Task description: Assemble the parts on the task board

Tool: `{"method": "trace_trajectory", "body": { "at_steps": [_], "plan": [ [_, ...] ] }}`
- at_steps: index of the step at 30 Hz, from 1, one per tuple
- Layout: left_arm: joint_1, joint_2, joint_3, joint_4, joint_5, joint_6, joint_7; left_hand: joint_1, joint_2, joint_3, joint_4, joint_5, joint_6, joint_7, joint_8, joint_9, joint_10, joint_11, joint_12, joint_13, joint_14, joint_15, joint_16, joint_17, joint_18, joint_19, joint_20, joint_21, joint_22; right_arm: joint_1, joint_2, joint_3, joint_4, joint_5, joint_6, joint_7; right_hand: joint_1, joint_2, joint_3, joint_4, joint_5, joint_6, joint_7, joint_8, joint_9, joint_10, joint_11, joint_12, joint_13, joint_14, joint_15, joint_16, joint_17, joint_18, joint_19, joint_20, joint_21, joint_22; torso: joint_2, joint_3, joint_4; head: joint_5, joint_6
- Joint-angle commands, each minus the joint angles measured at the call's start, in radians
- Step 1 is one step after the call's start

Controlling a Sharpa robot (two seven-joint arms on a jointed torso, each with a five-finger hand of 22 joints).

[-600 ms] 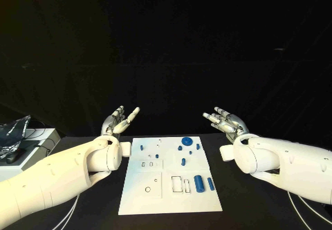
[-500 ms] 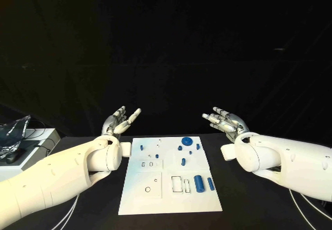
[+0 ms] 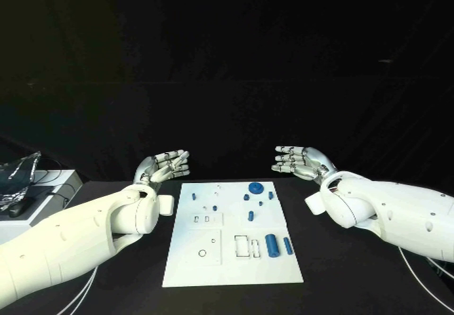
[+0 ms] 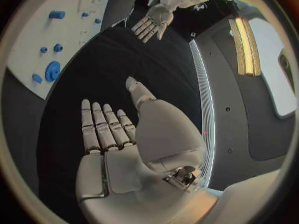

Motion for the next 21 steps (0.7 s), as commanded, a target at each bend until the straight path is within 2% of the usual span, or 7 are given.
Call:
{"method": "trace_trajectory", "body": {
  "at_steps": [1, 3, 7, 10, 13, 14, 21],
  "plan": [
    [-0.003, -0.011, 0.0, 0.014, -0.061, 0.128, 0.014, 0.004, 0.031, -0.005, -0.03, 0.004, 0.204, 0.006, 0.028, 0.01, 0.124, -0.031, 0.007, 0.001, 0.122, -0.036, 0.026, 0.011, 0.019, 0.072, -0.018, 0.032, 0.009, -0.001, 0.008, 0.001, -0.013, -0.26, 0.008, 0.017, 0.032, -0.011, 0.046, -0.04, -0.013, 0.333, 0.041, 0.015, 0.015, 0.357, -0.055, 0.016, 0.014, 0.393, -0.069, 0.016, 0.016, 0.021, 0.261, -0.067, 0.087, 0.009, 0.011, 0.0, 0.0101, -0.005, -0.006],
    [-0.005, -0.027, -0.001, 0.035, -0.105, 0.167, 0.015, 0.012, 0.052, -0.007, -0.05, 0.002, 0.251, -0.001, 0.03, 0.008, 0.197, -0.054, 0.005, 0.001, 0.217, -0.069, 0.044, 0.019, 0.031, 0.146, -0.04, 0.069, 0.021, 0.0, 0.014, 0.002, -0.021, -0.332, -0.001, 0.007, 0.028, -0.012, 0.062, -0.043, -0.006, 0.402, 0.034, 0.02, 0.019, 0.393, -0.067, 0.016, 0.014, 0.454, -0.092, 0.026, 0.02, 0.025, 0.305, -0.089, 0.109, 0.019, 0.017, 0.0011, 0.0124, -0.009, -0.002],
    [-0.006, -0.066, -0.001, 0.094, -0.152, 0.215, 0.009, 0.02, 0.074, -0.018, -0.095, -0.003, 0.311, -0.011, -0.024, 0.006, 0.256, -0.071, -0.021, -0.001, 0.317, -0.091, -0.026, 0.016, -0.014, 0.202, -0.095, 0.082, 0.014, 0.008, 0.028, 0.005, -0.039, -0.484, -0.008, -0.034, 0.028, -0.029, 0.07, -0.053, 0.004, 0.513, 0.017, 0.033, 0.026, 0.495, -0.106, 0.018, 0.016, 0.636, -0.16, 0.079, 0.046, 0.031, 0.424, -0.155, 0.212, 0.07, 0.043, -0.0015, 0.0222, -0.025, 0.002],
    [-0.006, -0.091, 0.0, 0.138, -0.169, 0.23, 0.009, 0.035, 0.074, -0.012, -0.111, 0.002, 0.318, -0.013, -0.021, 0.007, 0.282, -0.083, -0.019, 0.001, 0.396, -0.116, 0.005, 0.045, -0.017, 0.248, -0.124, 0.112, 0.027, 0.015, 0.041, 0.009, -0.056, -0.587, 0.022, -0.083, 0.032, -0.047, 0.063, -0.062, 0.022, 0.531, 0.01, 0.025, 0.024, 0.514, -0.119, 0.017, 0.015, 0.756, -0.199, 0.123, 0.073, 0.029, 0.491, -0.204, 0.306, 0.122, 0.057, -0.0065, 0.0299, -0.041, 0.009],
    [-0.007, -0.114, 0.009, 0.183, -0.185, 0.243, 0.017, 0.046, 0.071, -0.003, -0.128, 0.001, 0.314, -0.012, -0.021, 0.006, 0.278, -0.086, -0.018, 0.001, 0.443, -0.131, 0.045, 0.086, -0.034, 0.285, -0.161, 0.155, 0.049, 0.024, 0.06, 0.013, -0.082, -0.704, 0.072, -0.142, 0.019, -0.063, 0.059, -0.062, 0.034, 0.543, 0.0, 0.022, 0.024, 0.519, -0.133, 0.016, 0.015, 0.826, -0.224, 0.265, 0.156, 0.028, 0.534, -0.249, 0.431, 0.199, 0.072, -0.0128, 0.0389, -0.055, 0.014],
    [-0.007, -0.12, 0.012, 0.195, -0.188, 0.246, 0.018, 0.031, 0.071, 0.004, -0.138, -0.003, 0.309, -0.007, -0.017, 0.008, 0.278, -0.085, -0.016, 0.002, 0.419, -0.133, 0.082, 0.152, -0.085, 0.263, -0.204, 0.195, 0.076, 0.026, 0.068, 0.014, -0.093, -0.744, 0.083, -0.159, 0.016, -0.064, 0.063, -0.062, 0.034, 0.551, -0.004, 0.022, 0.025, 0.532, -0.139, 0.012, 0.014, 0.823, -0.233, 0.323, 0.19, 0.03, 0.54, -0.255, 0.464, 0.221, 0.074, -0.0142, 0.0405, -0.056, 0.015],
    [-0.006, -0.154, 0.023, 0.255, -0.193, 0.255, 0.009, 0.02, 0.066, 0.008, -0.151, 0.003, 0.306, -0.014, -0.021, 0.007, 0.27, -0.088, -0.018, 0.001, 0.393, -0.142, 0.171, 0.262, -0.092, 0.244, -0.223, 0.281, 0.129, 0.039, 0.116, 0.017, -0.151, -0.938, 0.117, -0.252, -0.024, -0.086, 0.108, -0.057, 0.048, 0.563, -0.016, 0.021, 0.026, 0.556, -0.152, 0.017, 0.017, 0.82, -0.251, 0.735, 0.422, 0.031, 0.601, -0.29, 0.628, 0.348, 0.099, -0.0244, 0.0595, -0.065, 0.012]
  ]
}}
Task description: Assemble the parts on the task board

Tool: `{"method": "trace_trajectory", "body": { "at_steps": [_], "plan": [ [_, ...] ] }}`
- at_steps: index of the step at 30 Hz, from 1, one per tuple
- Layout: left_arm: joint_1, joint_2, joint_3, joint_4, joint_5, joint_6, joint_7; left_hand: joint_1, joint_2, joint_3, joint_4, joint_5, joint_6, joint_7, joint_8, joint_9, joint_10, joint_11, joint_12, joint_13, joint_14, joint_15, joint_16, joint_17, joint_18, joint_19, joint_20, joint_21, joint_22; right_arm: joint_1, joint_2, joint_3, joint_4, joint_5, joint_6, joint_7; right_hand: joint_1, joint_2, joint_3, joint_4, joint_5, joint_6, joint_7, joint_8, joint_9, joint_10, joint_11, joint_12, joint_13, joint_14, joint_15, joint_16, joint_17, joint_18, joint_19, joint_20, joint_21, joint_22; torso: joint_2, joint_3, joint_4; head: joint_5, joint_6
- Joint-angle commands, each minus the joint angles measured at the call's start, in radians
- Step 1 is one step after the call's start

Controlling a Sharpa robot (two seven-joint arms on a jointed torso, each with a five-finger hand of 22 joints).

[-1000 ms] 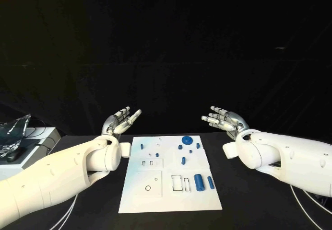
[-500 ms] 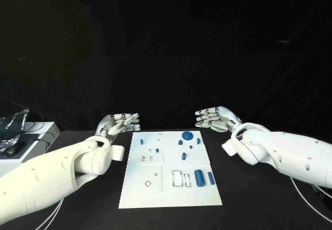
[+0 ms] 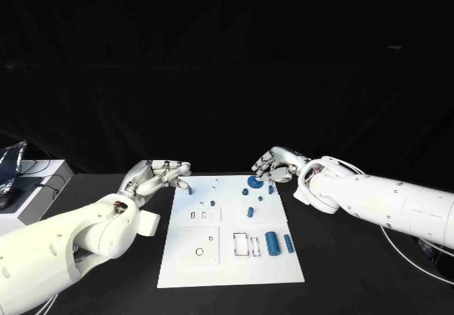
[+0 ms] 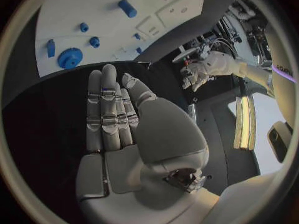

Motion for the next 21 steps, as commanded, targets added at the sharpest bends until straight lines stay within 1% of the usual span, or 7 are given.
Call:
{"method": "trace_trajectory", "body": {
  "at_steps": [1, 5, 9, 12, 14, 18, 21],
  "plan": [
    [0.001, -0.01, 0.004, 0.024, -0.029, 0.044, 0.005, -0.016, -0.003, -0.002, -0.006, 0.005, -0.007, 0.0, -0.003, -0.001, -0.006, -0.001, -0.003, 0.001, -0.025, -0.002, 0.045, 0.051, -0.01, -0.007, -0.007, 0.052, 0.033, 0.005, 0.017, 0.002, -0.018, -0.223, 0.064, -0.107, -0.038, -0.04, 0.048, 0.002, 0.02, 0.034, -0.011, 0.001, 0.002, 0.041, -0.02, 0.008, 0.003, 0.054, -0.034, 0.421, 0.245, 0.012, 0.107, -0.053, 0.232, 0.196, 0.023, -0.0081, 0.0174, -0.007, -0.002],
    [0.001, -0.023, 0.009, 0.046, -0.028, 0.044, -0.004, -0.02, -0.002, -0.002, -0.007, 0.005, -0.01, -0.003, -0.004, -0.001, -0.009, -0.004, -0.002, 0.001, -0.031, -0.007, 0.106, 0.102, -0.005, -0.029, -0.011, 0.114, 0.073, 0.012, 0.044, 0.004, -0.036, -0.284, 0.08, -0.151, -0.052, -0.057, 0.078, 0.005, 0.02, 0.021, -0.009, 0.001, 0.002, -0.009, -0.004, 0.007, 0.002, 0.024, -0.024, 0.507, 0.3, 0.018, 0.118, -0.047, 0.283, 0.28, 0.034, -0.013, 0.0275, -0.008, 0.0],
    [0.002, -0.032, 0.017, 0.058, -0.028, 0.043, -0.013, -0.025, -0.001, -0.004, -0.006, 0.002, -0.01, -0.005, -0.003, -0.001, -0.011, -0.004, -0.003, 0.001, -0.047, -0.008, 0.149, 0.132, 0.0, -0.052, -0.01, 0.162, 0.102, 0.015, 0.072, 0.004, -0.049, -0.344, 0.101, -0.195, -0.067, -0.078, 0.092, 0.017, 0.015, 0.01, -0.011, 0.001, 0.002, -0.039, 0.003, 0.006, 0.002, 0.004, -0.015, 0.56, 0.324, 0.025, 0.131, -0.036, 0.311, 0.341, 0.047, -0.0171, 0.0369, -0.023, 0.001],
    [0.002, -0.035, 0.022, 0.064, -0.032, 0.041, -0.019, -0.025, -0.001, -0.005, -0.006, 0.002, -0.011, -0.004, -0.003, -0.001, -0.012, -0.003, -0.004, 0.0, -0.055, -0.007, 0.166, 0.14, 0.001, -0.066, -0.007, 0.179, 0.112, 0.016, 0.082, 0.004, -0.051, -0.374, 0.106, -0.219, -0.083, -0.095, 0.078, 0.031, 0.02, -0.018, -0.028, 0.0, 0.002, -0.073, 0.007, 0.007, 0.003, -0.004, -0.012, 0.589, 0.334, 0.021, 0.159, -0.03, 0.345, 0.415, 0.053, -0.0216, 0.0433, -0.026, -0.003],
    [0.003, -0.036, 0.025, 0.068, -0.038, 0.041, -0.022, -0.025, -0.001, -0.005, -0.006, 0.002, -0.011, -0.003, -0.003, -0.001, -0.012, -0.003, -0.004, 0.0, -0.058, -0.007, 0.17, 0.141, 0.002, -0.07, -0.007, 0.184, 0.115, 0.017, 0.086, 0.004, -0.05, -0.389, 0.101, -0.229, -0.076, -0.096, 0.071, 0.041, 0.021, -0.019, -0.03, 0.0, 0.002, -0.08, 0.009, 0.006, 0.004, -0.014, -0.009, 0.616, 0.34, 0.025, 0.166, -0.026, 0.353, 0.445, 0.057, -0.0249, 0.0487, -0.031, -0.004],
    [0.003, -0.037, 0.029, 0.07, -0.043, 0.041, -0.026, -0.027, -0.002, -0.006, -0.005, 0.001, -0.012, -0.004, -0.003, -0.001, -0.013, -0.003, -0.003, 0.001, -0.064, -0.007, 0.181, 0.142, 0.005, -0.078, -0.005, 0.199, 0.121, 0.017, 0.092, 0.004, -0.051, -0.412, 0.089, -0.25, -0.066, -0.101, 0.065, 0.052, 0.021, -0.019, -0.033, 0.0, 0.002, -0.086, 0.01, 0.007, 0.004, -0.023, -0.006, 0.65, 0.339, 0.031, 0.174, -0.021, 0.347, 0.49, 0.061, -0.0273, 0.0553, -0.036, -0.004],
    [0.003, -0.038, 0.03, 0.07, -0.045, 0.043, -0.03, -0.027, -0.003, -0.007, -0.005, 0.001, -0.013, -0.004, -0.003, -0.001, -0.014, -0.003, -0.003, 0.001, -0.065, -0.007, 0.184, 0.142, 0.006, -0.08, -0.004, 0.202, 0.122, 0.017, 0.092, 0.004, -0.048, -0.438, 0.073, -0.279, -0.082, -0.104, 0.067, 0.066, 0.033, -0.028, -0.046, 0.002, 0.002, -0.082, 0.009, 0.006, 0.006, -0.024, -0.002, 0.722, 0.401, 0.018, 0.228, -0.02, 0.398, 0.615, 0.066, -0.0275, 0.0614, -0.041, -0.006]
  ]
}}
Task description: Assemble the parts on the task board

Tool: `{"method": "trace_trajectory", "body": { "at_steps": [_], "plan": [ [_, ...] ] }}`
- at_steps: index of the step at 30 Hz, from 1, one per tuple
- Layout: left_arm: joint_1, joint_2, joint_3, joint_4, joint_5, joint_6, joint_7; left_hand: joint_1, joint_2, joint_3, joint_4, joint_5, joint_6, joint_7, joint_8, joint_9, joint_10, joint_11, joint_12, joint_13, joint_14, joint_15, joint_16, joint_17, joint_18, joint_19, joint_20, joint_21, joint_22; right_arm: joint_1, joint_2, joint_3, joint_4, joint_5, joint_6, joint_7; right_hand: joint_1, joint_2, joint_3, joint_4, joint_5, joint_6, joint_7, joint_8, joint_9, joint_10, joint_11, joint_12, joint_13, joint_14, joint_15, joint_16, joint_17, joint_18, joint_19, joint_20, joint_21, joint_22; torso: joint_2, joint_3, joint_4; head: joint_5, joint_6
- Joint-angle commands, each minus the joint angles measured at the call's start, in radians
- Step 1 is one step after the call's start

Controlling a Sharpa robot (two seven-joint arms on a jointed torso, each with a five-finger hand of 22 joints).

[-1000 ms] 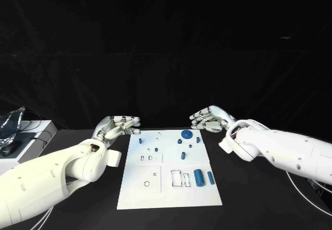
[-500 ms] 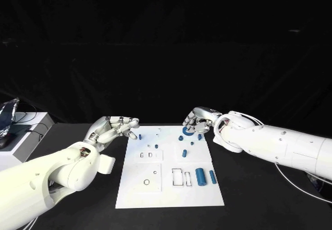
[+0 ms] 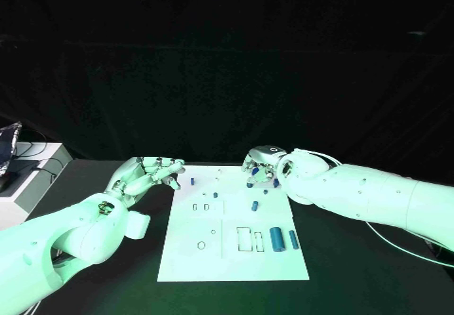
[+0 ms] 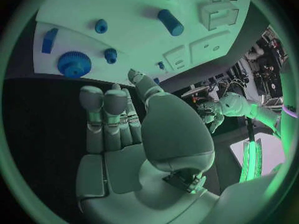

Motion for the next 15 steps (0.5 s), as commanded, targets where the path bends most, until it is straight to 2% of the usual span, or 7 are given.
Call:
{"method": "trace_trajectory", "body": {
  "at_steps": [1, 2, 5, 6, 7, 10, 15],
  "plan": [
    [0.002, 0.0, 0.002, 0.003, -0.014, 0.02, -0.007, -0.006, -0.001, -0.007, 0.0, 0.001, -0.007, 0.002, -0.003, -0.001, -0.007, -0.002, -0.003, 0.001, -0.008, -0.001, 0.008, -0.001, 0.007, -0.01, 0.001, 0.009, 0.002, 0.001, 0.0, 0.001, 0.004, -0.083, -0.004, -0.068, -0.013, -0.01, 0.005, 0.01, 0.004, -0.009, -0.014, 0.002, 0.001, -0.001, 0.0, 0.0, 0.003, -0.004, 0.005, 0.062, 0.074, -0.016, 0.034, 0.001, 0.037, 0.078, 0.009, -0.002, 0.0102, -0.006, -0.002],
    [0.002, -0.001, 0.002, 0.003, -0.014, 0.021, -0.008, -0.006, -0.002, -0.007, 0.0, 0.001, -0.008, 0.002, -0.003, -0.001, -0.007, -0.002, -0.003, 0.001, -0.008, -0.001, 0.009, -0.002, 0.008, -0.011, 0.002, 0.011, 0.002, 0.001, -0.001, 0.0, 0.005, -0.086, -0.007, -0.072, -0.028, -0.019, 0.0, 0.023, 0.014, -0.014, -0.024, 0.001, 0.001, -0.01, 0.004, 0.001, 0.005, -0.004, 0.009, 0.102, 0.135, -0.018, 0.043, 0.004, 0.049, 0.106, 0.01, -0.0017, 0.0108, -0.007, -0.001],
    [0.002, 0.0, 0.003, -0.002, -0.015, 0.023, -0.011, -0.007, -0.003, -0.007, 0.0, 0.001, -0.009, 0.003, -0.003, -0.001, -0.008, -0.001, -0.003, 0.001, -0.009, 0.0, 0.009, -0.003, 0.008, -0.011, 0.002, 0.012, 0.002, 0.0, -0.008, 0.0, 0.014, -0.078, -0.035, -0.083, -0.036, -0.032, 0.004, 0.041, 0.019, -0.015, -0.027, 0.0, 0.0, -0.004, 0.003, 0.007, 0.003, -0.017, 0.013, 0.148, 0.216, -0.02, 0.056, 0.011, 0.066, 0.167, 0.013, -0.0011, 0.0125, -0.009, -0.001],
    [0.002, 0.0, 0.003, -0.004, -0.015, 0.024, -0.012, -0.007, -0.003, -0.007, 0.0, 0.001, -0.009, 0.003, -0.003, -0.001, -0.008, -0.001, -0.003, 0.001, -0.009, 0.0, 0.009, -0.003, 0.008, -0.011, 0.002, 0.012, 0.002, 0.0, -0.01, 0.0, 0.016, -0.067, -0.045, -0.083, -0.034, -0.041, 0.005, 0.042, 0.01, -0.014, -0.031, -0.002, 0.0, -0.005, -0.001, 0.008, 0.004, -0.063, 0.008, 0.013, 0.056, -0.034, 0.142, 0.002, 0.146, 0.292, 0.013, -0.0011, 0.0124, -0.01, -0.001],
    [0.002, 0.0, 0.003, -0.006, -0.015, 0.024, -0.013, -0.006, -0.002, -0.007, 0.0, 0.001, -0.009, 0.003, -0.003, -0.001, -0.009, -0.001, -0.003, 0.001, -0.01, 0.0, 0.009, -0.003, 0.009, -0.012, 0.003, 0.012, 0.002, 0.0, -0.012, 0.0, 0.018, -0.059, -0.05, -0.083, -0.029, -0.044, 0.011, 0.04, 0.008, -0.018, -0.033, -0.004, -0.001, 0.008, -0.01, 0.007, 0.003, -0.035, -0.004, -0.044, 0.017, -0.02, 0.137, -0.005, 0.122, 0.262, 0.014, -0.0011, 0.0124, -0.01, -0.001],
    [0.002, 0.003, 0.003, -0.012, -0.016, 0.026, -0.015, -0.006, -0.003, -0.007, -0.001, 0.001, -0.011, 0.004, -0.003, -0.001, -0.01, -0.001, -0.003, 0.001, -0.01, 0.0, 0.009, -0.004, 0.009, -0.012, 0.003, 0.013, 0.002, 0.0, -0.019, 0.0, 0.024, -0.043, -0.062, -0.083, -0.022, -0.031, 0.034, 0.034, 0.008, -0.004, -0.02, 0.001, 0.001, 0.063, -0.021, 0.021, 0.007, -0.013, -0.012, -0.022, 0.038, -0.036, 0.173, -0.008, 0.159, 0.328, 0.017, -0.0019, 0.0138, -0.012, 0.001],
    [0.002, 0.007, 0.004, -0.02, -0.016, 0.032, -0.021, -0.008, -0.002, -0.007, 0.001, 0.001, -0.012, 0.005, -0.003, -0.001, -0.012, 0.0, -0.003, 0.001, -0.01, 0.001, 0.009, -0.006, 0.01, -0.013, 0.004, 0.014, 0.001, -0.002, -0.027, 0.0, 0.034, -0.048, -0.049, -0.101, -0.038, -0.046, 0.092, 0.007, -0.005, 0.029, -0.01, 0.001, 0.002, 0.108, -0.029, 0.005, 0.006, -0.002, -0.017, 0.041, 0.112, -0.036, 0.194, -0.019, 0.168, 0.361, 0.024, -0.0027, 0.0157, -0.015, 0.006]
  ]
}}
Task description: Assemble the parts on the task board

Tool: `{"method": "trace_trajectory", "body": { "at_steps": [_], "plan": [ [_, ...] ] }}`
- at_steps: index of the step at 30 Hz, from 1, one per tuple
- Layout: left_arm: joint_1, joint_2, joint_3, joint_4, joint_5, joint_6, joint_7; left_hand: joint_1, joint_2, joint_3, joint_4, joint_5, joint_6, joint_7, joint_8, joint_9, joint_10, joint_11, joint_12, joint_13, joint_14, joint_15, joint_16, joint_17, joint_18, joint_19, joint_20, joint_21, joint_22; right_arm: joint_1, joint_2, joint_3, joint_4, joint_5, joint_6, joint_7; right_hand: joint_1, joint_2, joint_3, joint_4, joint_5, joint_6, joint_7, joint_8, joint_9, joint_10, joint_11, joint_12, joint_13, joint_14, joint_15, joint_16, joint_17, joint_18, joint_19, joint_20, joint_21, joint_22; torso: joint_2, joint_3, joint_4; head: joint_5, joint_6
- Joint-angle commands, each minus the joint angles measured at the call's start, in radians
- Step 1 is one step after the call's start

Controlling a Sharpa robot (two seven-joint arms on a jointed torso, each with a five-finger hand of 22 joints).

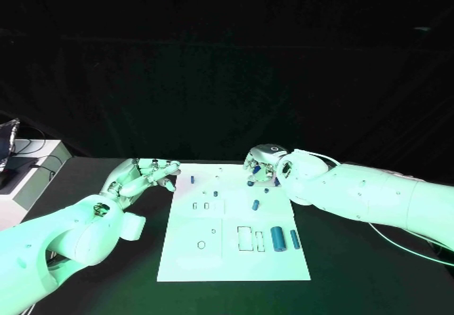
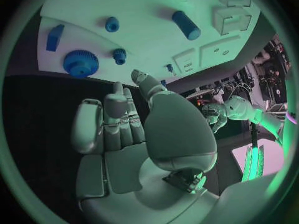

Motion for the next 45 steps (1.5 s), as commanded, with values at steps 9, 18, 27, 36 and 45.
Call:
{"method": "trace_trajectory", "body": {
  "at_steps": [9, 18, 27, 36, 45],
  "plan": [
    [0.001, 0.009, 0.001, -0.006, -0.007, 0.03, -0.01, -0.008, 0.0, -0.006, 0.001, 0.001, -0.009, 0.002, -0.003, -0.001, -0.006, 0.001, -0.003, 0.001, -0.009, 0.001, 0.004, -0.002, 0.01, -0.01, 0.0, 0.007, 0.0, -0.009, 0.003, 0.0, -0.005, -0.035, 0.02, -0.058, -0.012, -0.009, 0.029, -0.018, 0.046, 0.044, 0.004, 0.001, 0.002, 0.023, -0.003, -0.005, 0.002, 0.003, 0.001, 0.052, 0.057, -0.002, 0.017, 0.0, -0.014, 0.017, 0.014, -0.0039, 0.0087, -0.006, 0.005],
    [0.001, 0.007, 0.001, -0.008, -0.007, 0.03, -0.015, -0.009, 0.0, -0.007, 0.002, 0.001, -0.012, 0.003, -0.003, -0.001, -0.01, 0.002, -0.003, 0.001, -0.011, 0.002, 0.004, -0.007, 0.01, -0.012, 0.002, 0.009, -0.003, -0.015, 0.008, 0.0, -0.018, -0.043, 0.044, -0.062, -0.022, -0.013, 0.017, -0.013, 0.032, 0.042, 0.007, 0.001, 0.002, -0.023, 0.01, -0.006, -0.002, -0.001, 0.011, 0.027, 0.021, 0.018, 0.008, 0.01, -0.091, -0.013, 0.02, -0.0044, 0.0144, -0.012, 0.004],
    [0.001, 0.01, 0.001, -0.013, -0.007, 0.03, -0.018, -0.011, 0.001, -0.01, 0.002, 0.001, -0.015, 0.006, -0.003, -0.001, -0.013, 0.004, -0.003, 0.001, -0.015, 0.004, 0.001, -0.011, 0.01, -0.016, 0.003, 0.008, -0.006, -0.019, 0.012, 0.0, -0.022, -0.042, 0.053, -0.059, -0.011, -0.014, 0.0, -0.002, 0.029, 0.044, 0.009, 0.0, 0.002, -0.053, 0.018, -0.006, -0.003, -0.005, 0.017, 0.007, -0.009, 0.033, 0.014, 0.017, -0.164, -0.034, 0.029, -0.0079, 0.0195, -0.017, 0.007],
    [0.001, 0.011, 0.001, -0.019, -0.007, 0.03, -0.02, -0.012, 0.002, -0.012, 0.003, 0.001, -0.018, 0.008, -0.003, -0.001, -0.016, 0.005, -0.003, 0.001, -0.015, 0.004, 0.0, -0.014, 0.01, -0.017, 0.004, 0.007, -0.009, -0.022, 0.011, 0.0, -0.025, -0.04, 0.056, -0.064, -0.009, -0.007, 0.008, -0.001, 0.036, 0.051, 0.01, 0.001, 0.003, -0.054, 0.019, -0.006, -0.003, -0.005, 0.016, 0.006, -0.016, 0.034, 0.025, 0.016, -0.205, -0.003, 0.035, -0.0108, 0.0232, -0.021, 0.009],
    [0.001, 0.013, 0.001, -0.024, -0.007, 0.031, -0.024, -0.012, 0.004, -0.013, 0.003, 0.001, -0.019, 0.008, -0.003, -0.001, -0.016, 0.005, -0.003, 0.001, -0.015, 0.005, 0.001, -0.016, 0.01, -0.017, 0.004, 0.008, -0.01, -0.022, 0.004, 0.0, -0.019, -0.042, 0.049, -0.067, -0.01, -0.001, 0.03, -0.008, 0.041, 0.055, 0.011, 0.001, 0.003, -0.048, 0.017, -0.006, -0.003, -0.006, 0.015, 0.005, -0.021, 0.034, 0.029, 0.016, -0.218, 0.012, 0.039, -0.0123, 0.0269, -0.023, 0.008]
  ]
}}
